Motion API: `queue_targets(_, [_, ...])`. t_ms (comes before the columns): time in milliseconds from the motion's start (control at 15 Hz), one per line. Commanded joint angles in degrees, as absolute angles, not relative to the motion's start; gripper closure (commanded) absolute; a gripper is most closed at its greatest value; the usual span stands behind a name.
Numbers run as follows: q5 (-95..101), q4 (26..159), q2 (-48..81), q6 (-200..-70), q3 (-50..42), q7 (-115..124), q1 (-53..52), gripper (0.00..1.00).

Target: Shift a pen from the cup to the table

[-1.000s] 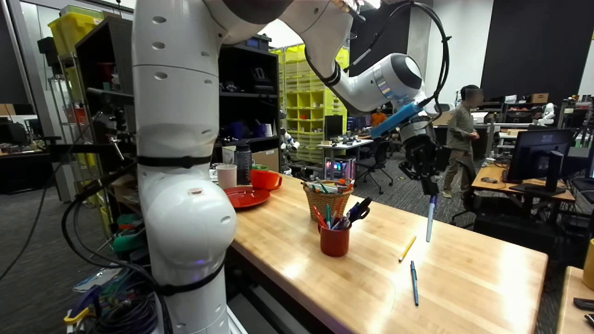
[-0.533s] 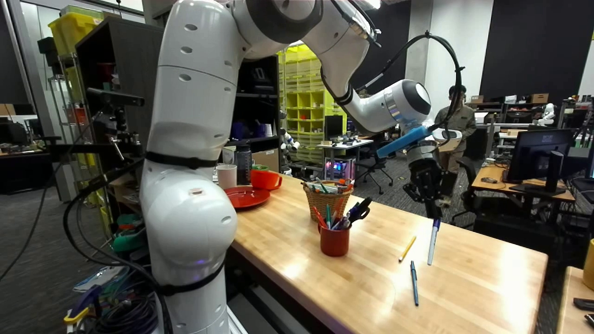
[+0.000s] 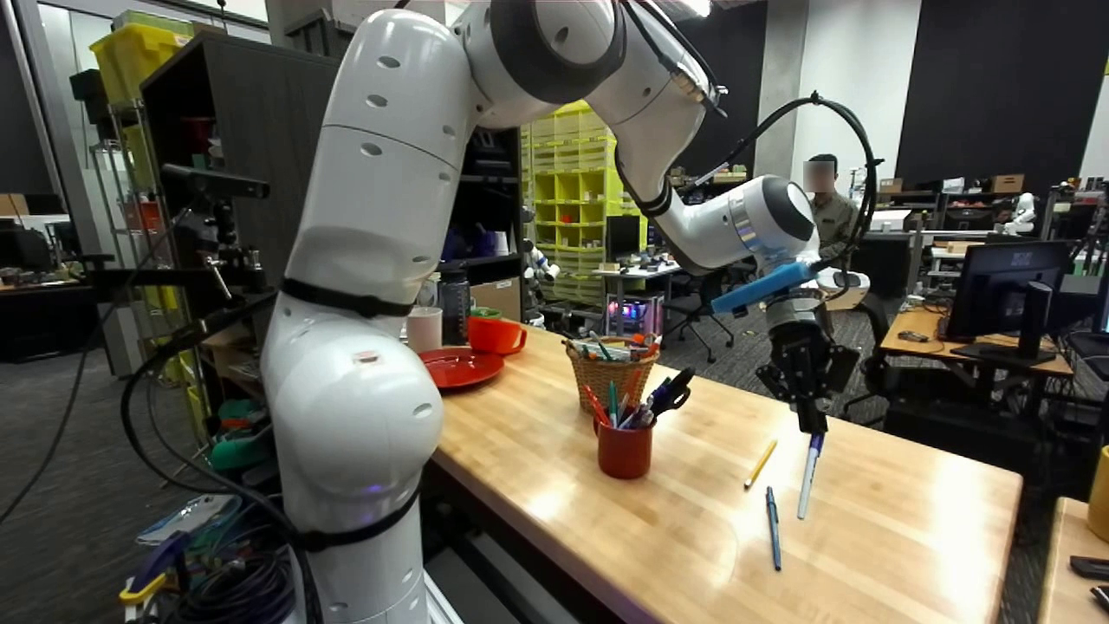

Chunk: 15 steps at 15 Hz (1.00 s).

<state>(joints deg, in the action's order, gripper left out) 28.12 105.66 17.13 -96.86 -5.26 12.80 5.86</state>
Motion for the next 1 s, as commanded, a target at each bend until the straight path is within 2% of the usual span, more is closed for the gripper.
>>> queue_targets(0, [26.3,104.6,18.1,-96.5,-5.9,11.0,5.4,0.97])
queue_targets(400, [25.5,104.7,18.8,-96.5,-6.0,11.2,5.3,0.97])
queue_targets(467, [25.5,104.7,18.8,-96.5,-6.0,11.3,5.3,0.62])
queue_targets(533, [25.5,104.8,18.8,-96.6,-6.0,11.3,5.3,0.62])
queue_targets(933, [25.2,105.3,16.2,-96.9,-5.8,10.9,5.1,0.26])
